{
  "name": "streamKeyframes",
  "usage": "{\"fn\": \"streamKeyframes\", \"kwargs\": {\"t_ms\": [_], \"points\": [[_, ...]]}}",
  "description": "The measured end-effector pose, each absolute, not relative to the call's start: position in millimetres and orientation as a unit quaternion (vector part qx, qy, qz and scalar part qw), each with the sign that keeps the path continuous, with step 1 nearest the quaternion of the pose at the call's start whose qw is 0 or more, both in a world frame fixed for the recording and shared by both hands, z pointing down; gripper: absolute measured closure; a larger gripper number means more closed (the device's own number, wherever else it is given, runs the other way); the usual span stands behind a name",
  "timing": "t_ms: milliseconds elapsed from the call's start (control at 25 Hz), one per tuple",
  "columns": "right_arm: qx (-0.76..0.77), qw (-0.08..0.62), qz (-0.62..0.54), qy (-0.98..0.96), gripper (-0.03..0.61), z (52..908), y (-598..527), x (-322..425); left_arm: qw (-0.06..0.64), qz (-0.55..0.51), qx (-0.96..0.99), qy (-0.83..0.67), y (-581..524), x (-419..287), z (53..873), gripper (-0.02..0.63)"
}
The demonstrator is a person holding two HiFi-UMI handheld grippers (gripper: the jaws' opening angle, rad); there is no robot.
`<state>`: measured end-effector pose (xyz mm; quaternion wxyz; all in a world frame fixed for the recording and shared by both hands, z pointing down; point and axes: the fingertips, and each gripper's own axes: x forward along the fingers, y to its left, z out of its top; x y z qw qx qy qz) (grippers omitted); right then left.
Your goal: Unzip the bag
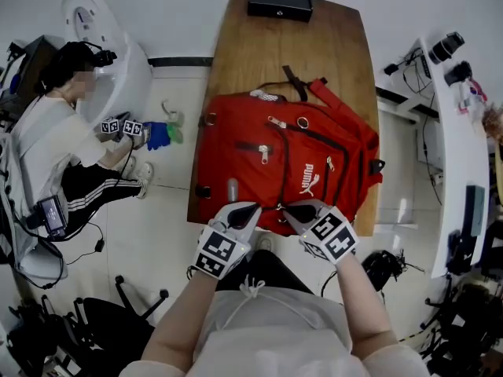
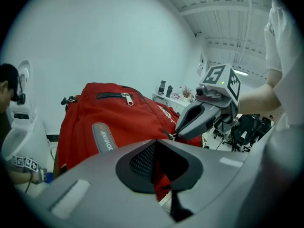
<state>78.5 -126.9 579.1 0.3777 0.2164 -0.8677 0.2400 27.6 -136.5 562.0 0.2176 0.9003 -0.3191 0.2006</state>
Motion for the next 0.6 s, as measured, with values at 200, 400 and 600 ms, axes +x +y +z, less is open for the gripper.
{"fn": "streamKeyframes", "kwargs": {"t_ms": [200,400,600], "points": [[0.23,0.406,0.174,-0.867,0.564,576.1,-139.4,83.1,0.23,0.211,0.898,-0.31,-135.2,29.5,565.5,0.606],[0.24,0.407,0.167,-0.866,0.557,574.5,-152.9,88.0,0.249,0.221,0.894,-0.301,-134.6,28.7,571.2,0.606],[0.24,0.417,0.135,-0.866,0.555,570.1,-163.7,91.5,0.276,0.222,0.889,-0.29,-135.7,30.9,572.8,0.607]]}}
